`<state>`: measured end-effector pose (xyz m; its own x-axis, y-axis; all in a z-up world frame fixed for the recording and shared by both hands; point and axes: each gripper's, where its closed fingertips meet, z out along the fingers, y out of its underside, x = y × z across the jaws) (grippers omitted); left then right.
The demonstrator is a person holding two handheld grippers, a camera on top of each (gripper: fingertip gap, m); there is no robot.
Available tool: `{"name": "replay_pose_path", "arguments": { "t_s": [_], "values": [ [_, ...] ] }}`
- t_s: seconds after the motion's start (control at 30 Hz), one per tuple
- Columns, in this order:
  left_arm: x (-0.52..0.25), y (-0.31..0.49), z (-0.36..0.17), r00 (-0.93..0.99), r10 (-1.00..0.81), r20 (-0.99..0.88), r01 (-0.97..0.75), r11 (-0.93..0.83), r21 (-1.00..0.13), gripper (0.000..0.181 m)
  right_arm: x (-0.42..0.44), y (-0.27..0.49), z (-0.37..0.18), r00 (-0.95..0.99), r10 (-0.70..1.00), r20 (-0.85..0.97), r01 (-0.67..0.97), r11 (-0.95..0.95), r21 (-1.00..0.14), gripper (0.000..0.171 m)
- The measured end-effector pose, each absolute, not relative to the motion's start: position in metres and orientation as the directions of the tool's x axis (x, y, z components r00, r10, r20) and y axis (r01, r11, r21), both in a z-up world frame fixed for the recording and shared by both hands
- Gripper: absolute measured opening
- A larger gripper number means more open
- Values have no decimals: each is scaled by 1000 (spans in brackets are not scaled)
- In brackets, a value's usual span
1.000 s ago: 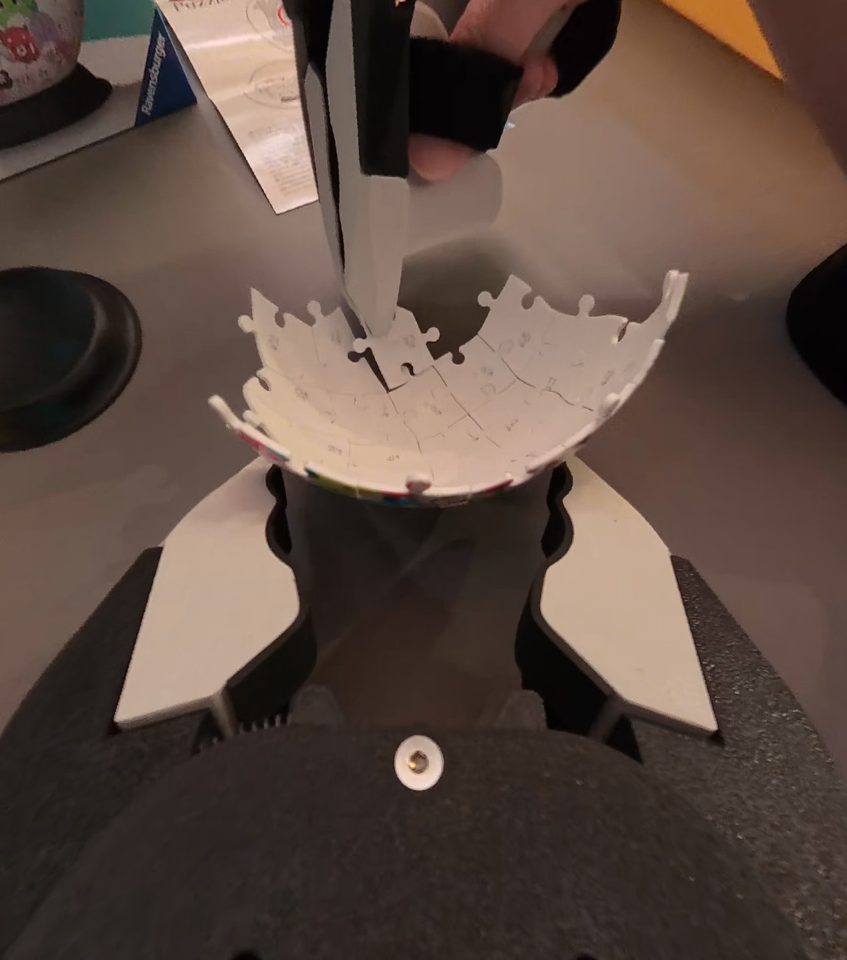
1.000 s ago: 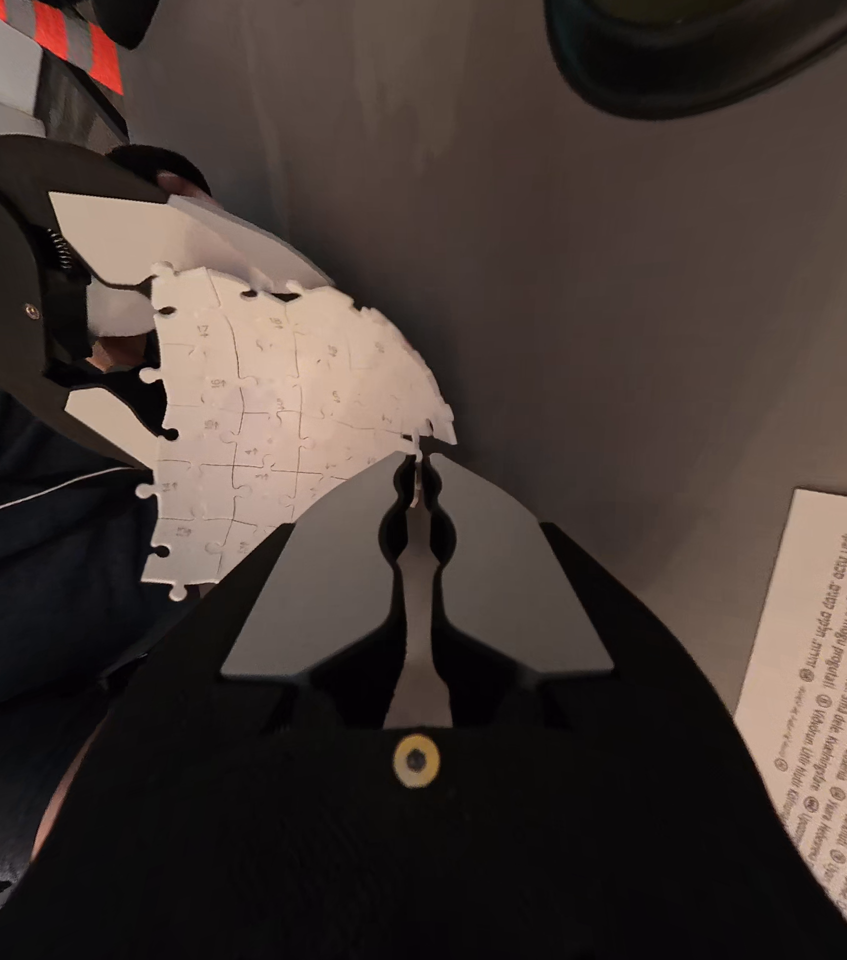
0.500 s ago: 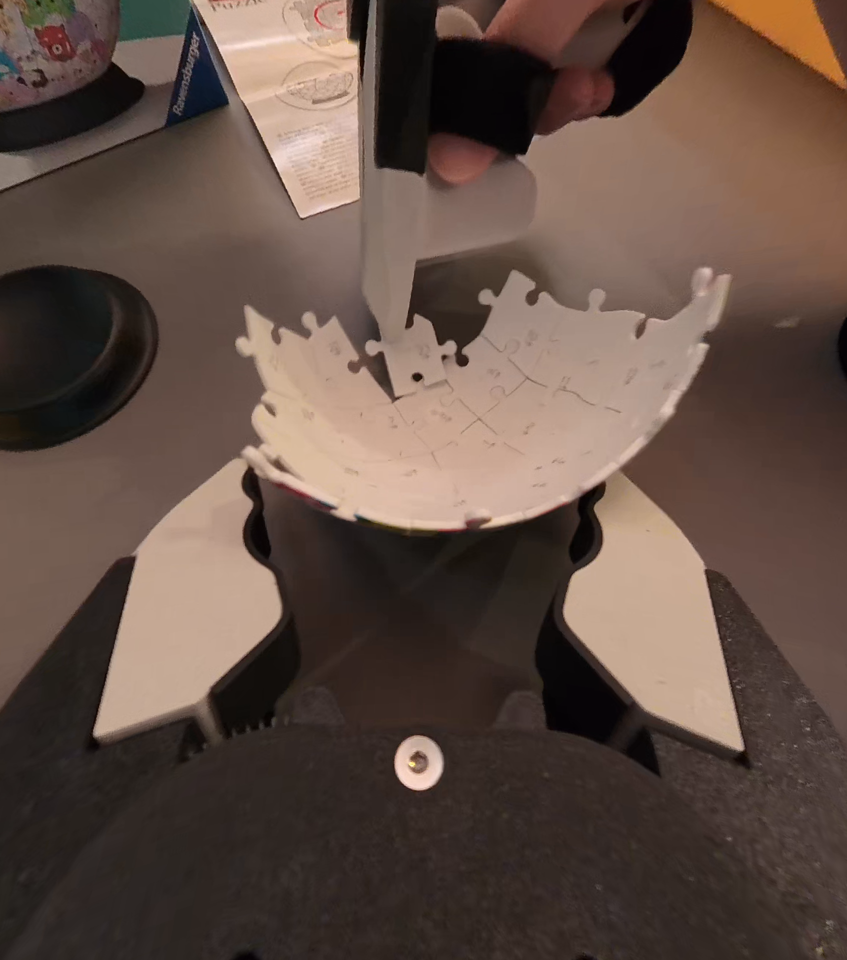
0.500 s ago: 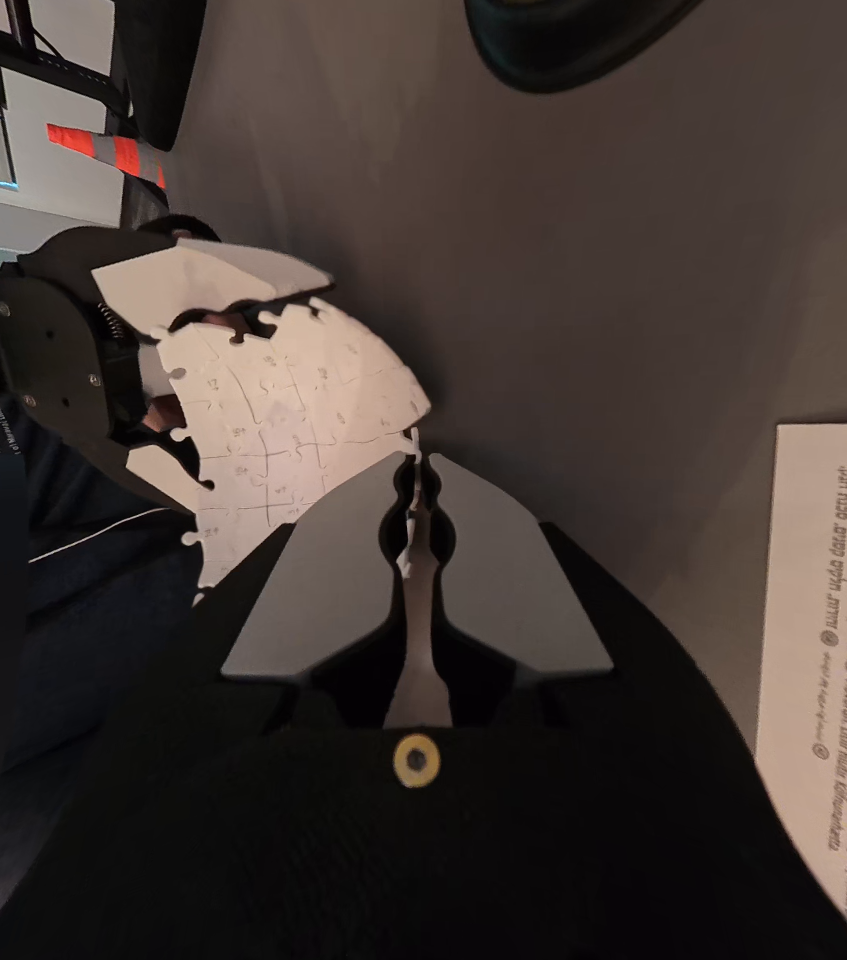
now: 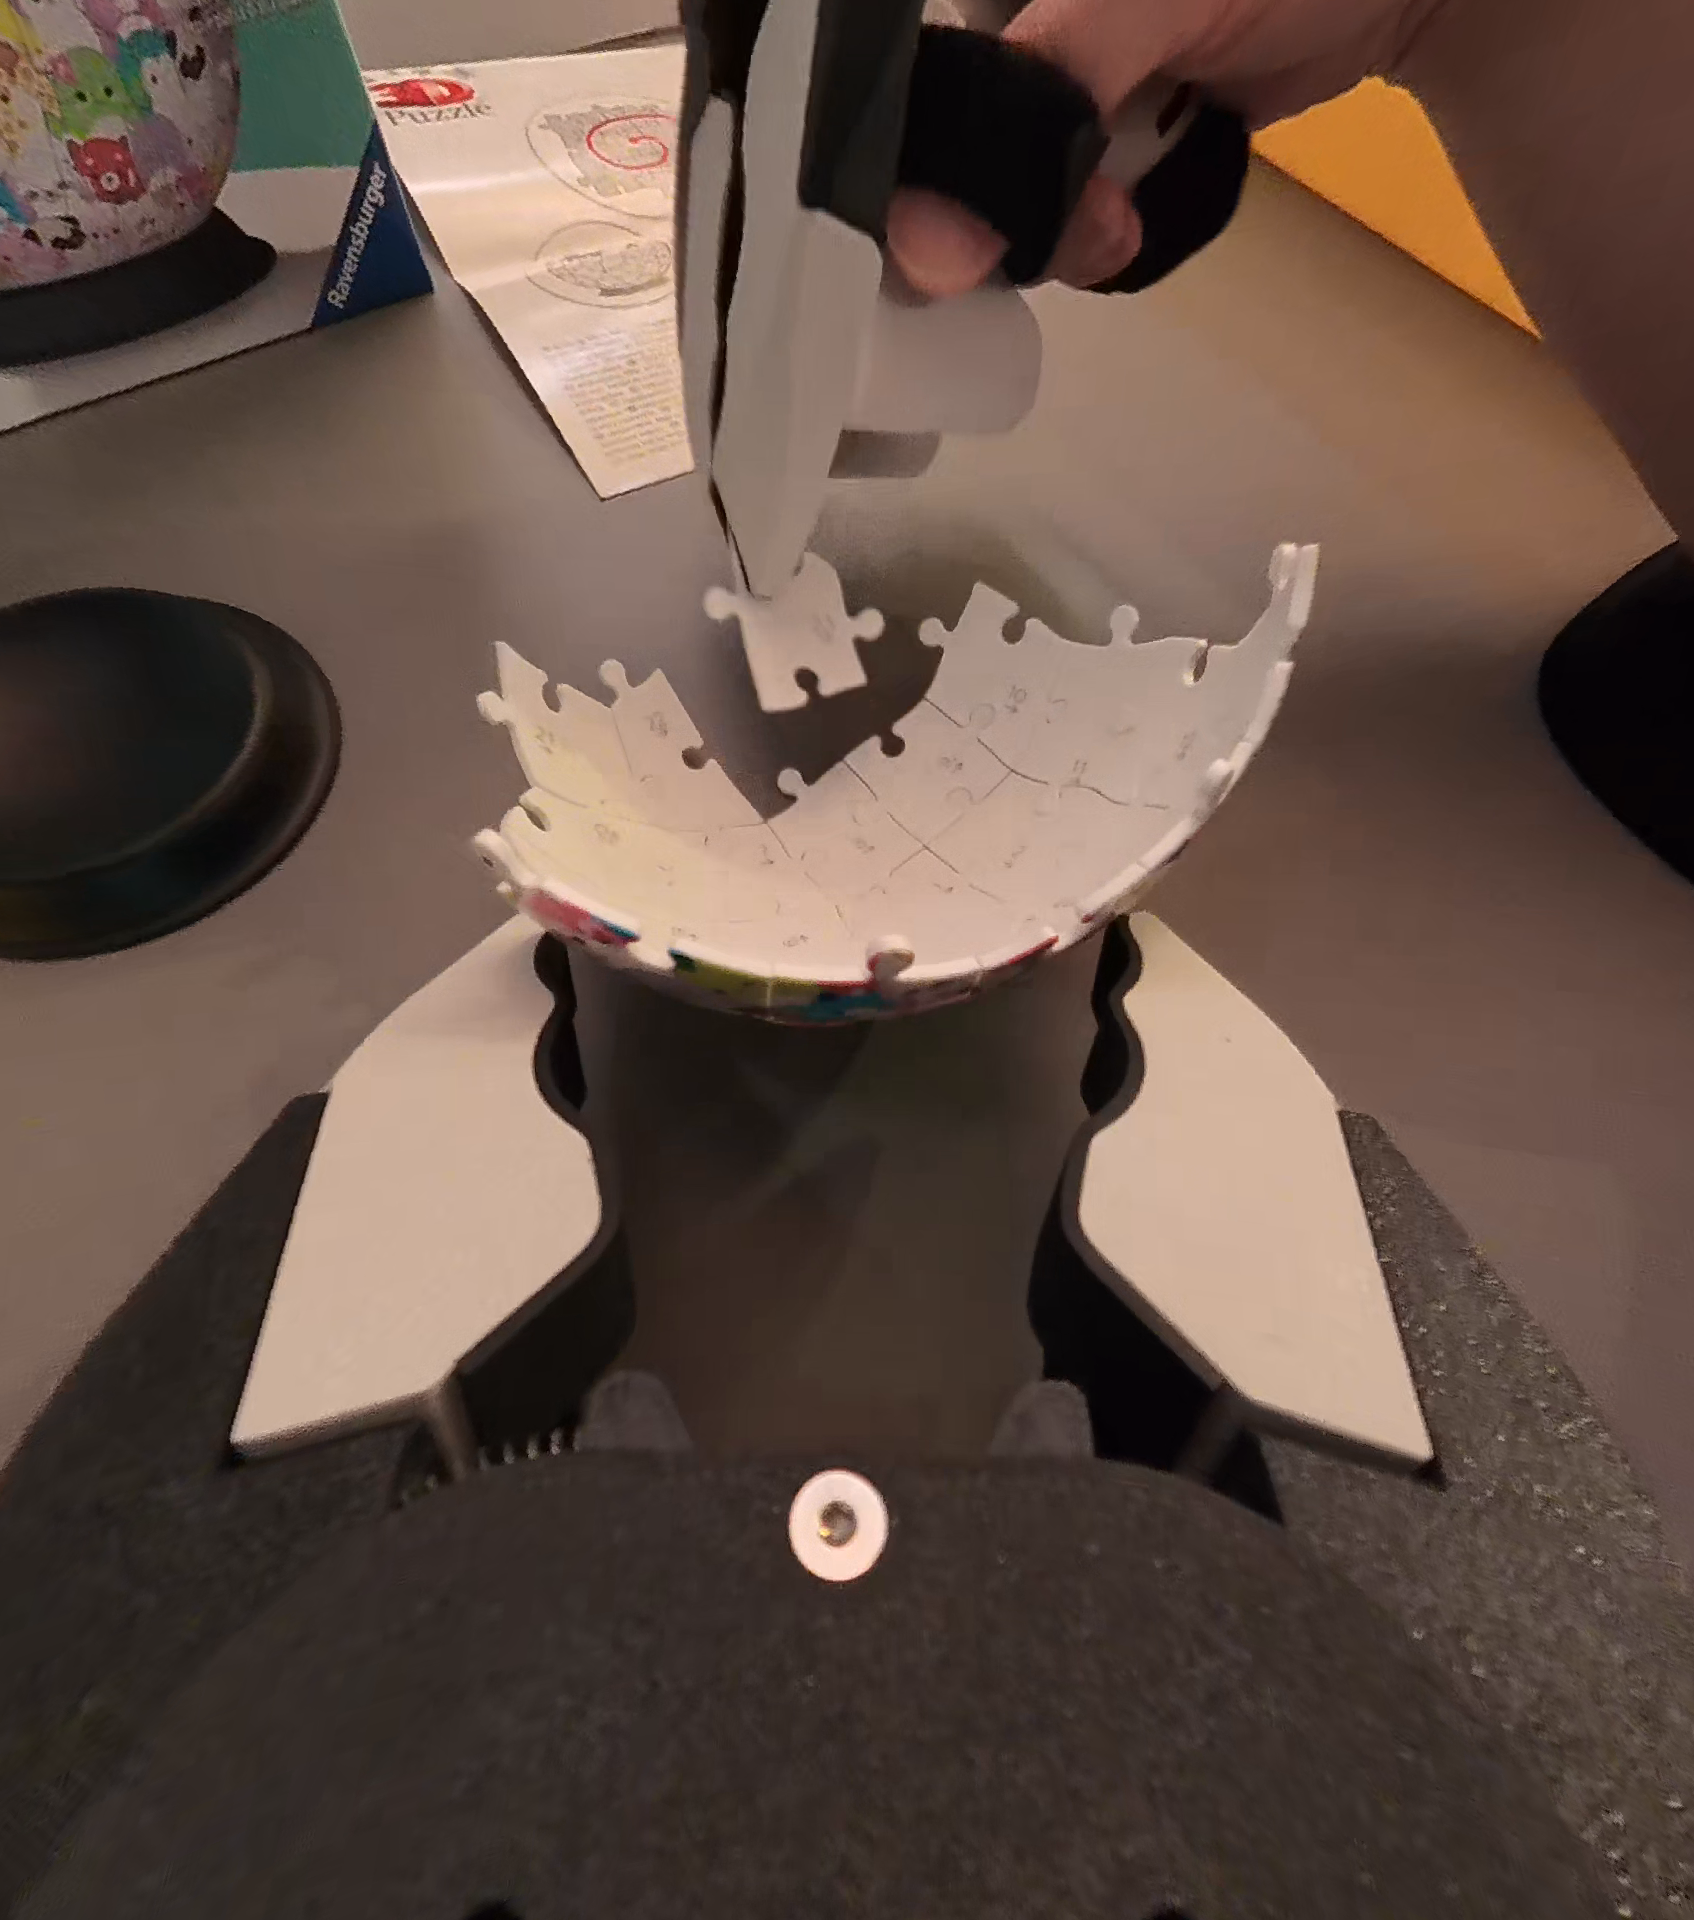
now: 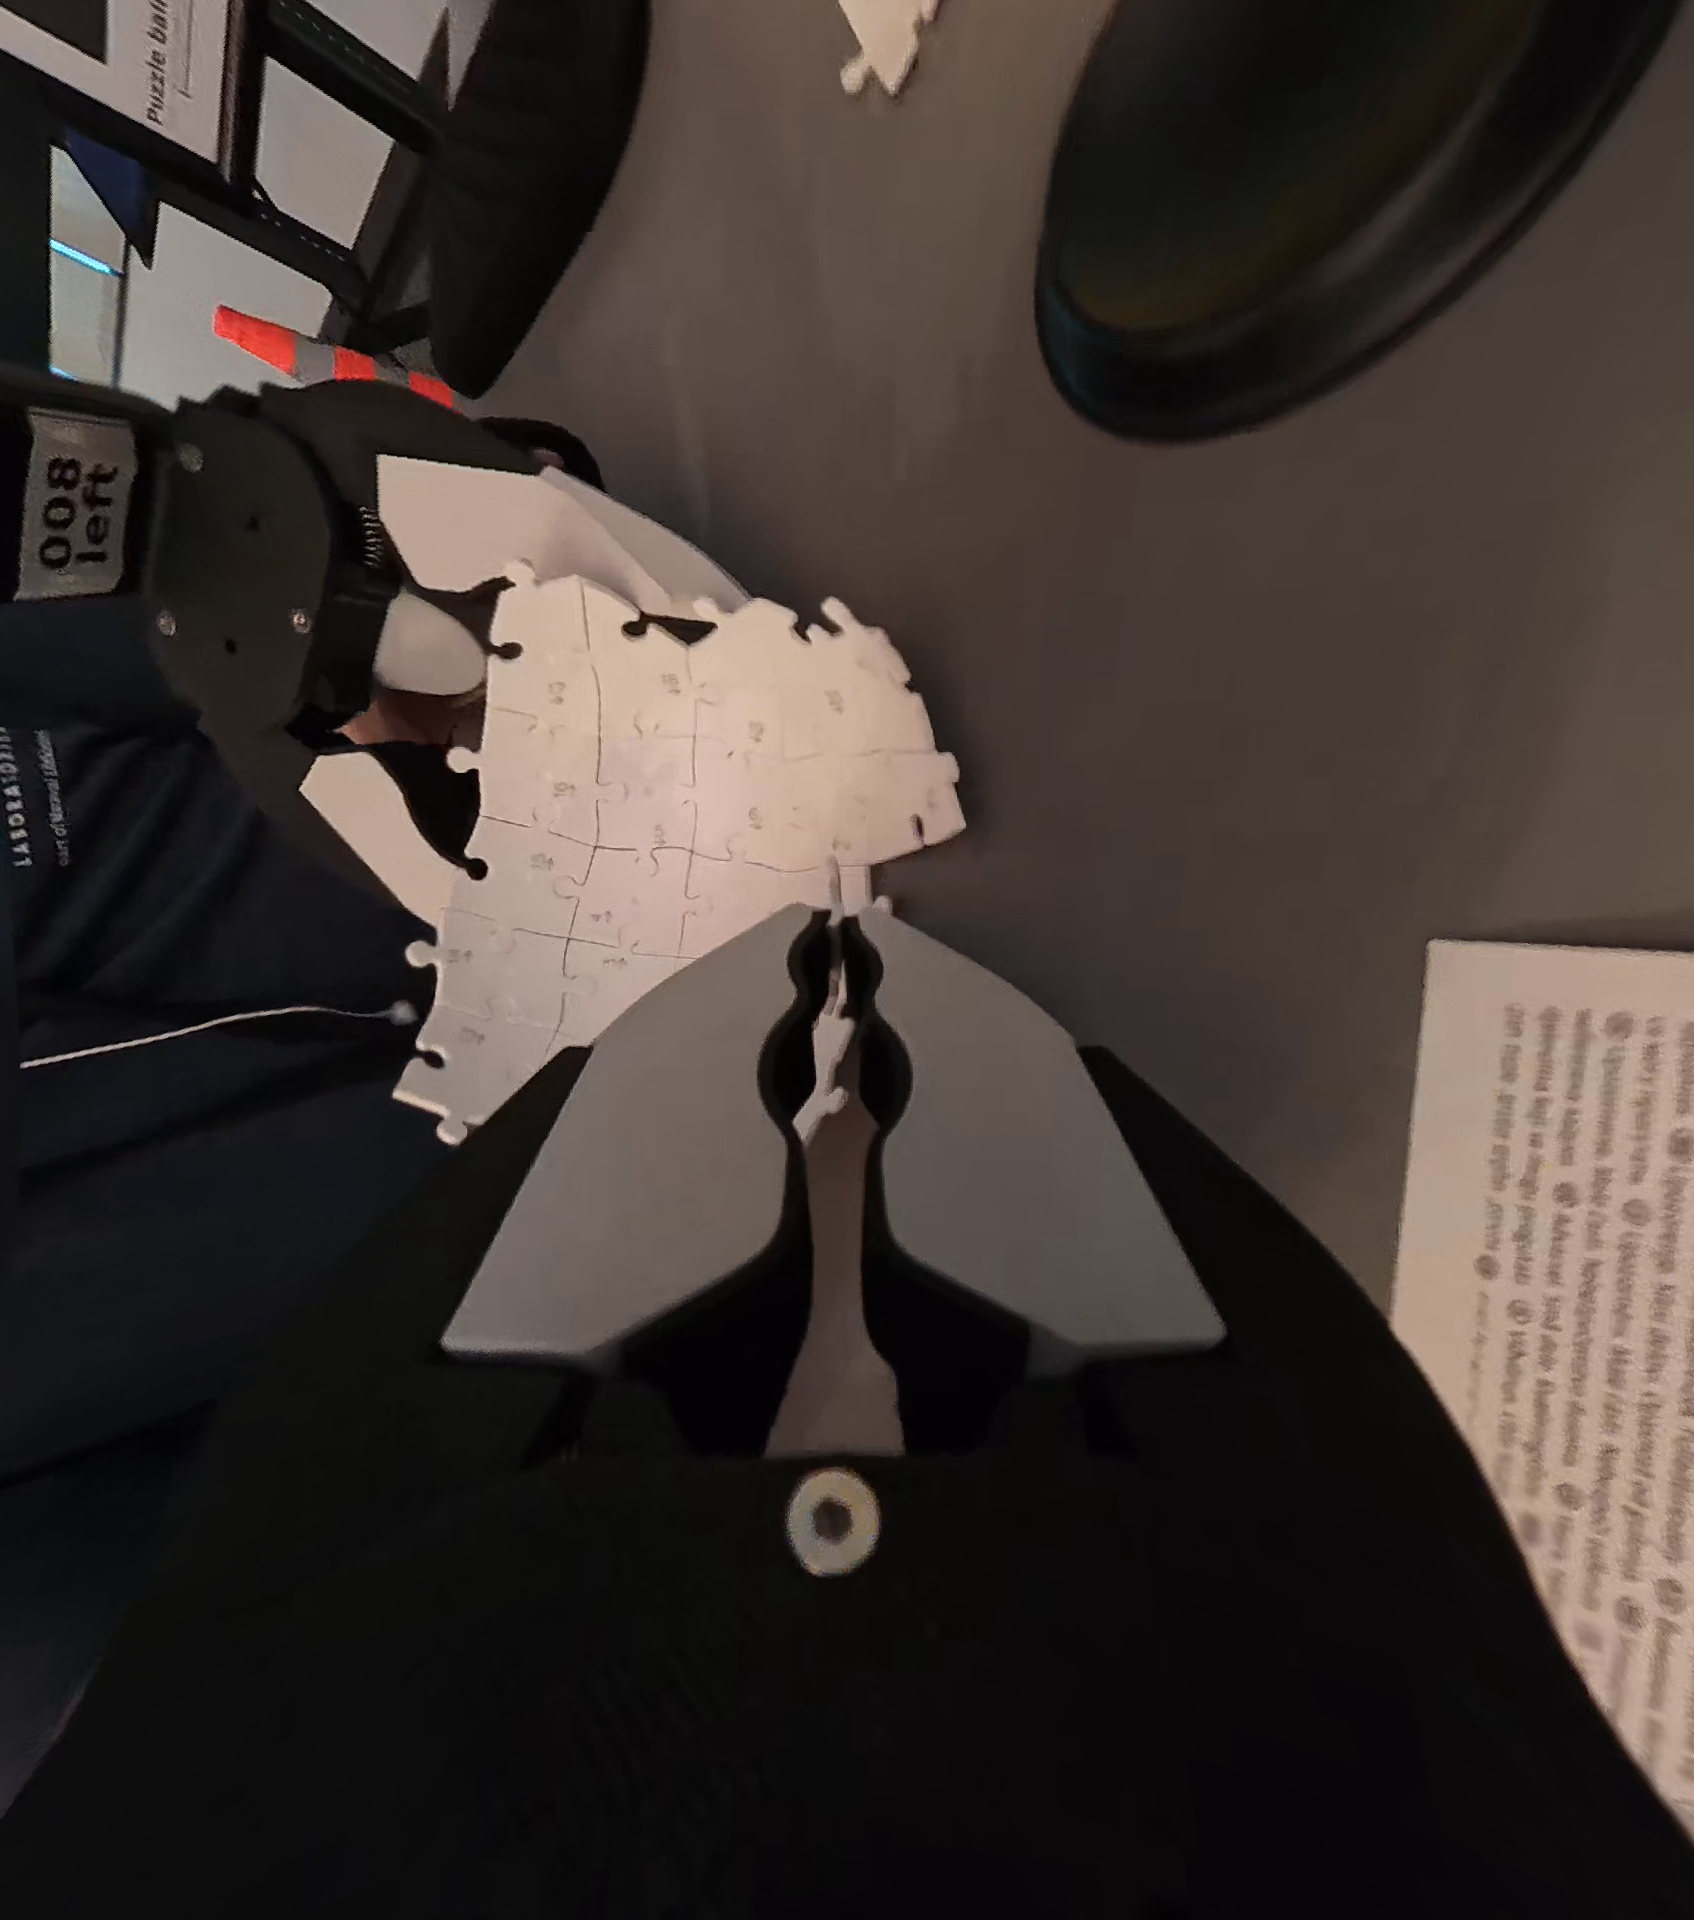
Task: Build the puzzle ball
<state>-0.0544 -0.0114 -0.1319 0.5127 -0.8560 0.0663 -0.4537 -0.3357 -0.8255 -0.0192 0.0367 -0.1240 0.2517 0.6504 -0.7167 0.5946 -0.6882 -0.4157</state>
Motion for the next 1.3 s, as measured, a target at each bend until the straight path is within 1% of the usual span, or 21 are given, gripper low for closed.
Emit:
{"name": "replay_pose_path", "arguments": {
  "t_s": [0.07,0.17,0.27,0.4,0.6,0.93,1.03,1.3],
  "values": [
    [-56,-11,-132,497,-865,71,-458,-331,-825,95,-21,38,-122,215,689,-692,609,-649,-456,3],
    [-57,-11,-132,471,-878,88,-462,-331,-823,95,-25,37,-128,171,768,-617,678,-546,-491,3],
    [-59,-11,-132,444,-889,107,-465,-331,-821,94,-30,31,-130,127,769,-626,723,-504,-473,3],
    [-59,-10,-131,430,-894,124,-466,-338,-817,94,-29,33,-137,148,766,-626,750,-500,-434,3],
    [-56,-9,-131,406,-908,104,-493,-313,-811,93,-27,36,-144,159,791,-591,777,-470,-420,3],
    [-52,-7,-125,380,-912,153,-467,-332,-819,89,-25,39,-149,184,794,-580,781,-476,-404,5],
    [-52,-5,-124,384,-908,168,-454,-344,-822,88,-24,39,-154,206,799,-565,791,-476,-385,9],
    [-50,-6,-122,378,-908,182,-452,-352,-819,88,-22,36,-155,181,872,-455,828,-384,-408,14]
  ]
}}
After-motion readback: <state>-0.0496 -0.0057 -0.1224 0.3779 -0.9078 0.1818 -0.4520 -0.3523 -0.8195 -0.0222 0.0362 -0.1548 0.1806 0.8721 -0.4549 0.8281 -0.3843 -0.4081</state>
